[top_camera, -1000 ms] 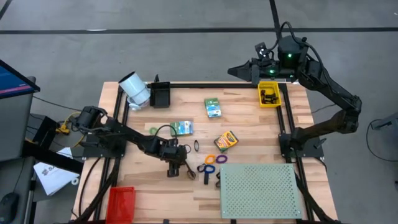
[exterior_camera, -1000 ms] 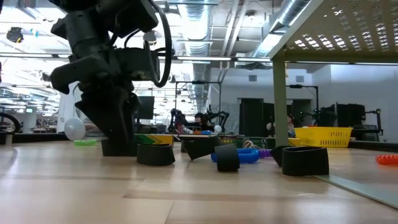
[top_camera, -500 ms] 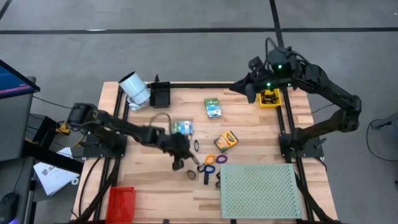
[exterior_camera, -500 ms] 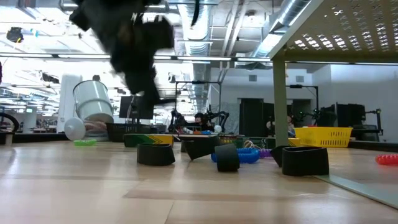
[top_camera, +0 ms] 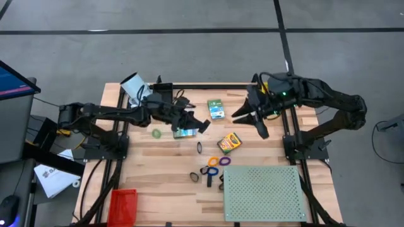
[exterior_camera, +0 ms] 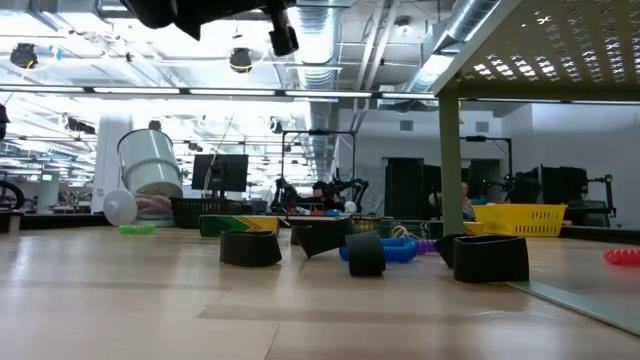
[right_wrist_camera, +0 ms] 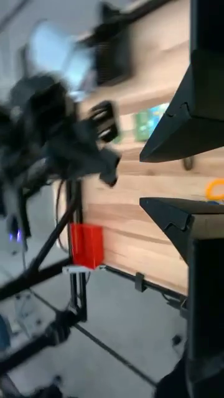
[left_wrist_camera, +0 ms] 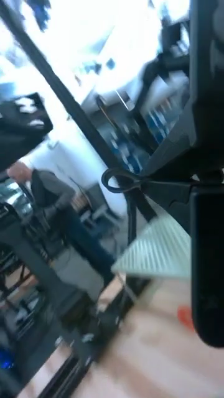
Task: Pick & Place Office Desk Supplies
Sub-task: Put the black rubber band into the yellow bin
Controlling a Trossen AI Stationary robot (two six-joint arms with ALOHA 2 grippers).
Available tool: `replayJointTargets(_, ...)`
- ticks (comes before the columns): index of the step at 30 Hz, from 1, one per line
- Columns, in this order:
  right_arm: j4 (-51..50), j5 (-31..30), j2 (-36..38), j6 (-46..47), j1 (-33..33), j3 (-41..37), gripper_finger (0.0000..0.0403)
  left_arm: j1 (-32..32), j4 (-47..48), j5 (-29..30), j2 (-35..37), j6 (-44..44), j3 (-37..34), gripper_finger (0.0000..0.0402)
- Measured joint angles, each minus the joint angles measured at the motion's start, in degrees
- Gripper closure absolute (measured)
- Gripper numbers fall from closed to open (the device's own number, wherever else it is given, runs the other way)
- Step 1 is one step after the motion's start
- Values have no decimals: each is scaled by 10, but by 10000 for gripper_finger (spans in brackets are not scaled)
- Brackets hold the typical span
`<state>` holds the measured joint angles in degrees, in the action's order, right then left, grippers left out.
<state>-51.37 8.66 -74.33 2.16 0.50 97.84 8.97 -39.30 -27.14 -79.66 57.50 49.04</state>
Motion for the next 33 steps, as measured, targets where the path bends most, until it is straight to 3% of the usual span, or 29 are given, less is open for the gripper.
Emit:
replayJointTargets(4,49,-4,-14,-114,-40,1,304,-2,-28,-9,-27,75,36,401)
replayJointTargets(6,59,-35,-21,-145,-57,0,304,-6,-34,-14,-43,91,59,401)
replayJointTargets(12,84,-89,-54,-170,-69,1,304,-14,-39,-33,-67,118,120,401)
replayJointTargets(17,104,-138,-60,-207,-79,1,304,-15,-30,-33,-67,126,131,401)
replayJointTargets(33,128,-165,-62,-222,-72,0,304,-32,-32,-28,-66,135,130,401)
